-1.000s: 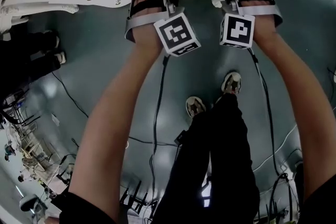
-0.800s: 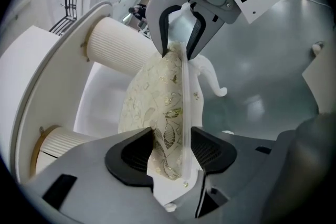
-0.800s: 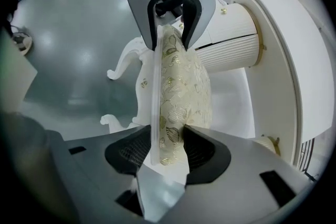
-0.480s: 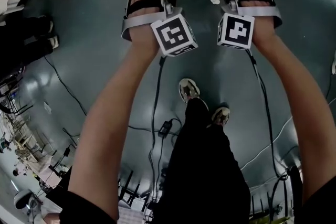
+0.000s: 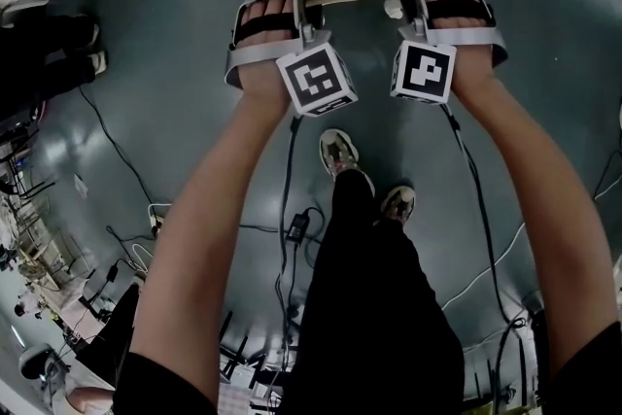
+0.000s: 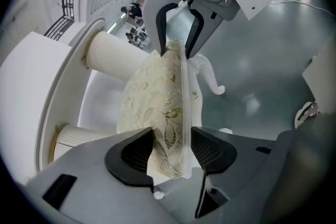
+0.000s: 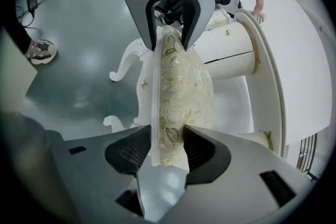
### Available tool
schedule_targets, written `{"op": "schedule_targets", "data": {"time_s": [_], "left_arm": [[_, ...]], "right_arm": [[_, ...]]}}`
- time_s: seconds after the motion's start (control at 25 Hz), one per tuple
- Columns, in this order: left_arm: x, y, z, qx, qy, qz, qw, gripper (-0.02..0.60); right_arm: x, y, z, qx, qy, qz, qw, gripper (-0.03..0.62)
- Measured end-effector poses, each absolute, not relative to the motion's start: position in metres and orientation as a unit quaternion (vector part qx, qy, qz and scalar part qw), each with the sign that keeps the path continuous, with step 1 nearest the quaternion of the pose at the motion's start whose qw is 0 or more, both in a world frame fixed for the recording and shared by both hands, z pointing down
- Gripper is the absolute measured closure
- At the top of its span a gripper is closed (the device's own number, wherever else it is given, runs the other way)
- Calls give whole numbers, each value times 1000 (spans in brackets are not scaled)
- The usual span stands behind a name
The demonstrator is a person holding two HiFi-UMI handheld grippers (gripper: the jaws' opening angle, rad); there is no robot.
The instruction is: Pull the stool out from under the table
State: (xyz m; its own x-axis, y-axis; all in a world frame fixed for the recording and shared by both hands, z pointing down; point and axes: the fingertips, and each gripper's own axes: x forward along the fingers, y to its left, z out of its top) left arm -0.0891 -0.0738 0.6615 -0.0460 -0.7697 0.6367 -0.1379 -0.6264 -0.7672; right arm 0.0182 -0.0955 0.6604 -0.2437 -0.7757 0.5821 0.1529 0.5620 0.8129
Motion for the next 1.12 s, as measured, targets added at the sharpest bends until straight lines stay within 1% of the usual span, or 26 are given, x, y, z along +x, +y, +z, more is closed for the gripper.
{"op": "schedule_targets", "data": {"time_s": [0.16,0.44,0.68,0.84,0.92,1.04,1.12], "left_arm": [[-86,-36,659,-644,349,-634,249,347],[-79,7,655,-640,337,-642,255,347],[-82,37,655,-637,335,-644,258,347],[-74,60,661,-646,331,-641,249,347],[-73,66,660,-648,331,-640,249,347],[-68,75,653,-665,338,-626,227,347],[-70,75,653,-662,338,-629,228,347]], "right_arm": [[15,-55,654,238,-696,-386,556,402],[28,-5,653,234,-693,-379,567,402],[25,26,652,238,-694,-373,568,401],[28,52,661,238,-702,-359,567,401],[31,57,659,239,-699,-358,571,401],[31,62,653,236,-696,-359,575,401],[32,62,653,231,-695,-362,577,401]]}}
